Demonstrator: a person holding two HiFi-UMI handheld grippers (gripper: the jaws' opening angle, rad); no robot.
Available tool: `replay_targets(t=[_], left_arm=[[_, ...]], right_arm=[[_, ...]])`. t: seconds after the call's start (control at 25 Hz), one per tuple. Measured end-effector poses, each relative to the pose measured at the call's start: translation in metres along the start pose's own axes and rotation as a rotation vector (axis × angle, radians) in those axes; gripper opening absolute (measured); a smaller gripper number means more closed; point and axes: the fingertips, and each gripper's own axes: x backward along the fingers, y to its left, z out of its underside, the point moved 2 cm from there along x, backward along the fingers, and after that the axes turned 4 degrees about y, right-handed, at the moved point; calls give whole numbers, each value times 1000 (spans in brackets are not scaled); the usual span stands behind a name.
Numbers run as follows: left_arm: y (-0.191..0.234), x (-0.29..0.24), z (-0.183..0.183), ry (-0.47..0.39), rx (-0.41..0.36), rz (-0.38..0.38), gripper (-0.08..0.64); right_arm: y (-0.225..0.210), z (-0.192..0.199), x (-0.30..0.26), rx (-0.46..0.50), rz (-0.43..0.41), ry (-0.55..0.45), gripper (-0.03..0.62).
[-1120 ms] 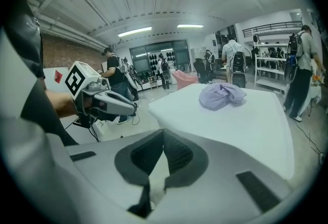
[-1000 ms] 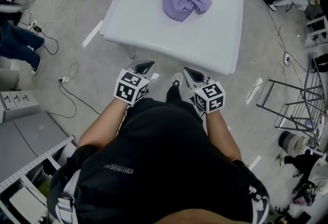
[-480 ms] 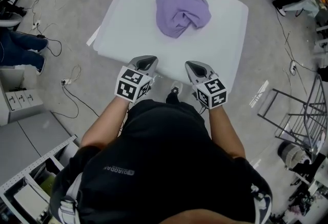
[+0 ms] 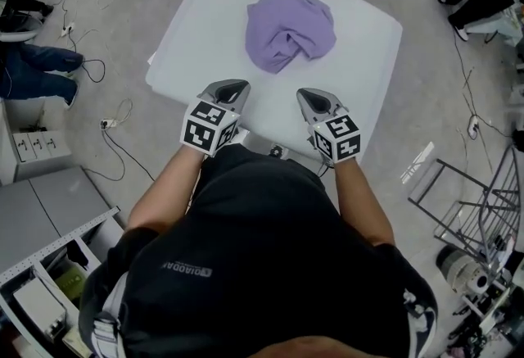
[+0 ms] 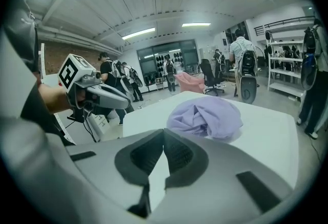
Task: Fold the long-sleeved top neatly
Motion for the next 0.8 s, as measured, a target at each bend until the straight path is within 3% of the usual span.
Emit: replay_targets(t=[0.36, 0.8], left_arm=[[12, -27, -11, 47, -61, -10, 6], [32, -62, -14, 141, -167, 139, 6]], right_arm=[[-38, 4, -10, -38, 40, 14, 5], [-53, 12, -24, -169, 203, 17, 6]])
